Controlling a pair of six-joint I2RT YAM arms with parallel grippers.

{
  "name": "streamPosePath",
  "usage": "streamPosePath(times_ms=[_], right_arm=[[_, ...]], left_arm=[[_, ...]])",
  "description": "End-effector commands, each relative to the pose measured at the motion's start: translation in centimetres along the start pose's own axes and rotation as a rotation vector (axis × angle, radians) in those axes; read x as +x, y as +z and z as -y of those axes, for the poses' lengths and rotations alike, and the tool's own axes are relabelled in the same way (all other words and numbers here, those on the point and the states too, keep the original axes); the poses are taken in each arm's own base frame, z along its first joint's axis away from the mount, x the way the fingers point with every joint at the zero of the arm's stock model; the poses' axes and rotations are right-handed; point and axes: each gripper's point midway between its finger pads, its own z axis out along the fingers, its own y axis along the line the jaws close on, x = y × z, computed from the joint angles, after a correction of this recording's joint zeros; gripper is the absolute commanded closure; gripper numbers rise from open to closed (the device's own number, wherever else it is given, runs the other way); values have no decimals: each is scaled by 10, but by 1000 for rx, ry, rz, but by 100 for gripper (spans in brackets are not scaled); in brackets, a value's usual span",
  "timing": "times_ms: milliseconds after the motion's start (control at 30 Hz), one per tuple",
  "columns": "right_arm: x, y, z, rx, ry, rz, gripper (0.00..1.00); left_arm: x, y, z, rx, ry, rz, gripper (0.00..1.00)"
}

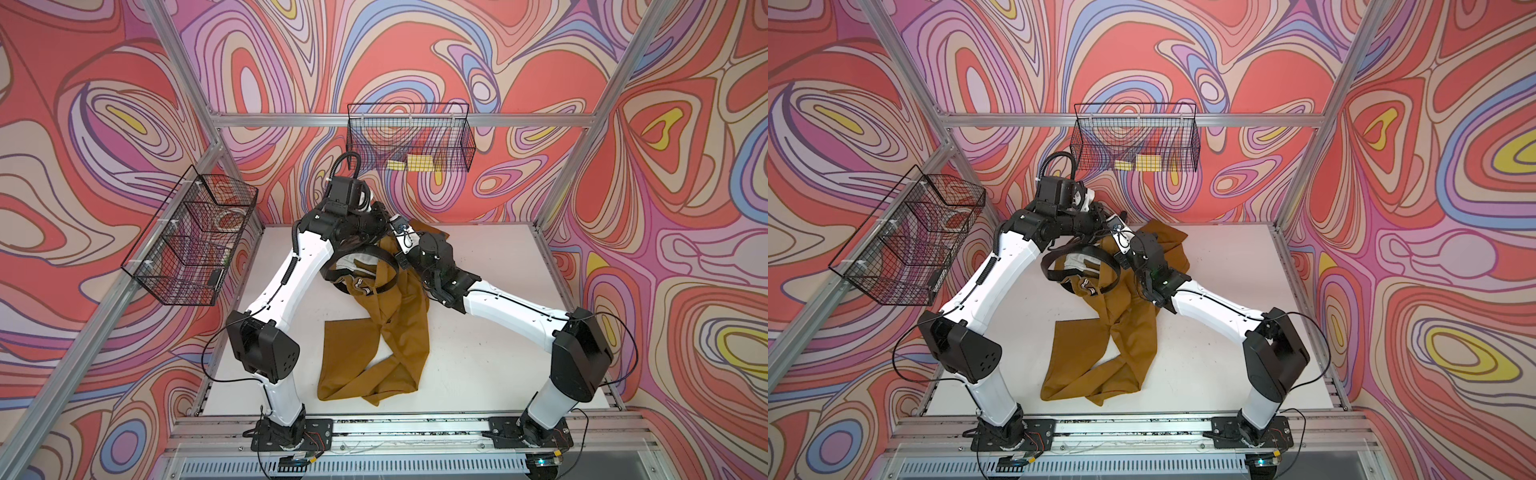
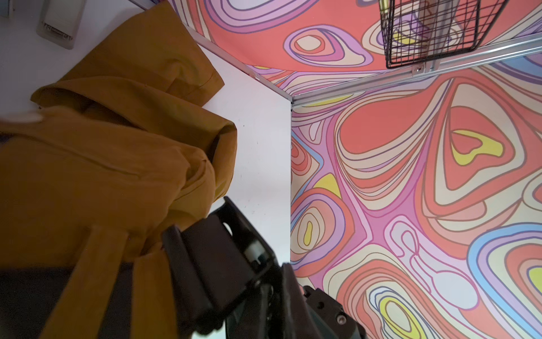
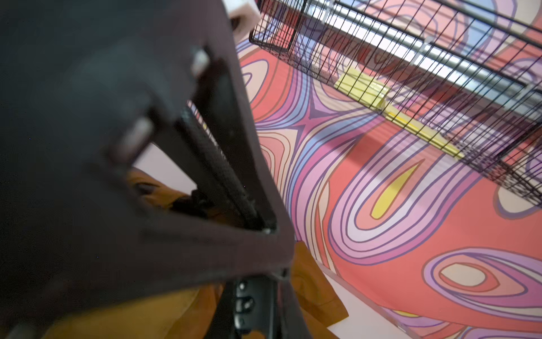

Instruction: Remove the belt from the trousers

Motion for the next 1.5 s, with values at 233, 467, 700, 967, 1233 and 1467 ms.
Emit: streamPosePath(times_ms=[233, 467, 700, 967, 1233, 1467], right_arm=[[-24, -8, 16, 39, 0, 8, 100], [-22, -16, 34, 36, 56, -15, 100], [-27, -27, 52, -94, 156, -32, 100], [-28, -41, 42, -213, 98, -75, 100], [-29, -47, 48, -192, 61, -69, 100], [-28, -46, 56, -149, 52, -77, 100]], left_arm=[[16, -9, 8, 123, 257, -49, 58], [-3, -27, 8, 174, 402, 113, 45], [-5, -67, 17, 187, 816, 319, 39], [2, -48, 0, 121, 1217, 274, 34], [33, 9, 1, 151, 1259, 52, 33], [27, 30, -30, -11, 1203, -2, 35]])
